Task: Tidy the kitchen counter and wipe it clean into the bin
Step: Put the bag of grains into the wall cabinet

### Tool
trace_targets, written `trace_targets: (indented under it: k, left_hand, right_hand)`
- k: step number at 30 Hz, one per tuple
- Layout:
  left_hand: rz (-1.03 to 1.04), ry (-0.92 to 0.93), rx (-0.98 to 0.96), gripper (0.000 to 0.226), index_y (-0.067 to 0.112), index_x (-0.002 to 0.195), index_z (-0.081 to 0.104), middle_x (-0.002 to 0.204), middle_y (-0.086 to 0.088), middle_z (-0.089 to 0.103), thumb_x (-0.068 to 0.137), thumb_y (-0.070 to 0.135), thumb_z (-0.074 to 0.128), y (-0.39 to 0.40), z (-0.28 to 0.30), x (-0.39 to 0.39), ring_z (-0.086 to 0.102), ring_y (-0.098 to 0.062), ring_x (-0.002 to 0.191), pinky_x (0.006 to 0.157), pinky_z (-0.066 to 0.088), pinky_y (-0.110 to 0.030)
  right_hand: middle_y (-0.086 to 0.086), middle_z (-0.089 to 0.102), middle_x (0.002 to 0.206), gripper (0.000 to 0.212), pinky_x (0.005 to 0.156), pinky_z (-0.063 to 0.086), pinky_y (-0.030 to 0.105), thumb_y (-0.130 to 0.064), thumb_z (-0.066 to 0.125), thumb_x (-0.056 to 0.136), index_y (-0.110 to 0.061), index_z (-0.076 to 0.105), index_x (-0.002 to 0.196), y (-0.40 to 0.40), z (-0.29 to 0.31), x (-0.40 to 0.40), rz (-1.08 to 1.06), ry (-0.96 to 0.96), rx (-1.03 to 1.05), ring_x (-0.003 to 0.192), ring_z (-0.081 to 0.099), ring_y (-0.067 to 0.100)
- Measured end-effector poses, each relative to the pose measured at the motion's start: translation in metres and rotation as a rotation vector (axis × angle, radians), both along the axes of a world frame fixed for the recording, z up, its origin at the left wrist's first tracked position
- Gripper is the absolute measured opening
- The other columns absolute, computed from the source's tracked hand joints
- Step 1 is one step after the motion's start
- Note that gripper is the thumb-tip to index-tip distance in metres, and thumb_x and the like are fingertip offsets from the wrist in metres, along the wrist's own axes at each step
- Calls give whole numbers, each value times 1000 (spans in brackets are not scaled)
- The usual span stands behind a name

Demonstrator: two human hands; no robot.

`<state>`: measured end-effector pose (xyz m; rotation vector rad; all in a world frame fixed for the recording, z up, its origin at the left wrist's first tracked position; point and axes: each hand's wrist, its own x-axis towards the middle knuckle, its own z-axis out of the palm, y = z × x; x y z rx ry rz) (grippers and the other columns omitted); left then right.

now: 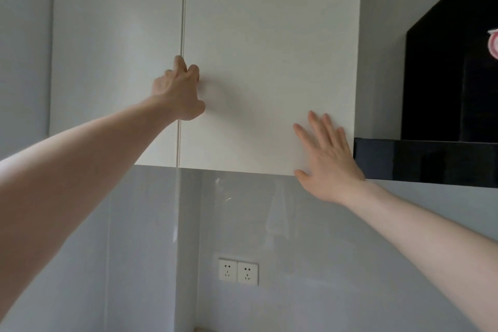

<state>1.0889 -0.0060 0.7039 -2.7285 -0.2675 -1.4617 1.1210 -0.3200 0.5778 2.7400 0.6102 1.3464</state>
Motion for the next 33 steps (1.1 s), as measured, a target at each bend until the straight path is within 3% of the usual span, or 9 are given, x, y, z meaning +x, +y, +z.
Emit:
trace_targets:
  k: [6,11,19,27,33]
  left_hand:
    - [-30,-44,11,31,15,108,46,114,-8,57,79,16,58,7,5,7,60,-37,101,78,46,-39]
    - [-59,-83,-27,31,16,105,46,109,-6,60,77,9,55,7,-2,6,52,-32,86,73,42,-37]
    - [-87,-170,-113,33,13,108,47,109,-9,55,76,4,50,3,-17,-6,51,-34,82,72,43,-39]
    - [-98,-224,-124,32,13,108,49,112,-9,55,78,2,46,-12,-18,-72,46,-32,85,72,43,-40]
    - [-92,-350,-94,28,14,106,50,110,-8,56,79,10,52,-34,-23,-124,42,-29,83,71,35,-37]
  right_hand:
    - [12,-50,151,113,119,-16,62,-60,53,87,-24,-31,153,16,-20,4,-89,46,-50,139,-46,39]
    - [14,-50,151,114,118,-14,64,-66,51,86,-25,-32,153,24,-24,8,-104,36,-18,138,-46,41]
    - [14,-40,158,110,120,-7,64,-68,49,87,-22,-23,157,29,-36,6,-86,0,27,145,-37,40]
    - [6,-44,157,102,124,-6,56,-66,46,92,-28,-25,156,34,-49,-25,43,57,128,147,-35,33]
    - [-11,-32,163,99,127,8,43,-57,57,93,-39,-15,158,22,-48,-58,314,110,334,152,-24,12]
